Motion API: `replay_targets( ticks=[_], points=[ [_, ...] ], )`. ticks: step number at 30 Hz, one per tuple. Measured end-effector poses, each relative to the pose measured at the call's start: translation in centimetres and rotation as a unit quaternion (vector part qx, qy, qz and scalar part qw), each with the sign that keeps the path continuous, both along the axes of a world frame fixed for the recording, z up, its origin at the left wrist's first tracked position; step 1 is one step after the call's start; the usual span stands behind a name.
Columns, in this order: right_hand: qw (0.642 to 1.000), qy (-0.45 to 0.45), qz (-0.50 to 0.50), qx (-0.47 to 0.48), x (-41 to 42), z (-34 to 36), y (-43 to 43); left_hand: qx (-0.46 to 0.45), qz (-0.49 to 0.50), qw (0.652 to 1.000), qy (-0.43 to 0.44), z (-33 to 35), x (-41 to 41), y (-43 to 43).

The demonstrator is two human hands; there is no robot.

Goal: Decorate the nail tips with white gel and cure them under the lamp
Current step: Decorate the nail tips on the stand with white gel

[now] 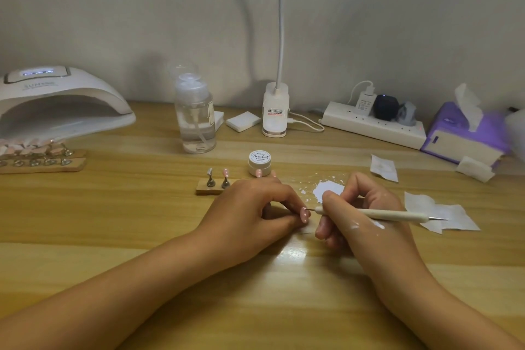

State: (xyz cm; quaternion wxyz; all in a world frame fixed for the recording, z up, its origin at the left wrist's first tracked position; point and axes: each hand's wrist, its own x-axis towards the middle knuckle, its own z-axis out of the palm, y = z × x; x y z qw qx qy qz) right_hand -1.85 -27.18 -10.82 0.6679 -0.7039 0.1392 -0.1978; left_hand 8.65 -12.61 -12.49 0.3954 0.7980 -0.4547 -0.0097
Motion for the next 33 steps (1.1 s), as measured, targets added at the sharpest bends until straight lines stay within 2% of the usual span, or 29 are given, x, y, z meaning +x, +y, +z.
replay_targets(
  ticks=[4, 11, 25, 33],
  points=[
    [0.999, -0.021, -0.028, 0.028, 0.1, 0.1, 0.0, -0.002, -0.005, 1.000, 0.001, 0.1, -0.1, 0.0],
    [1.000, 0.002, -0.001, -0.018, 0.3, -0.3, -0.1, -0.008, -0.007, 1.000, 0.005, 0.0, -0.1, 0.0],
    [1.000, -0.002, -0.006, -0.025, 0.4, -0.8, -0.4, -0.003, -0.007, 1.000, 0.015, 0.0, -0.1, 0.0],
    [0.997, 0.017, -0.008, -0.077, 0.4, -1.0, -0.3, 0.000, -0.008, 1.000, 0.011, 0.0, -0.1, 0.0]
  ],
)
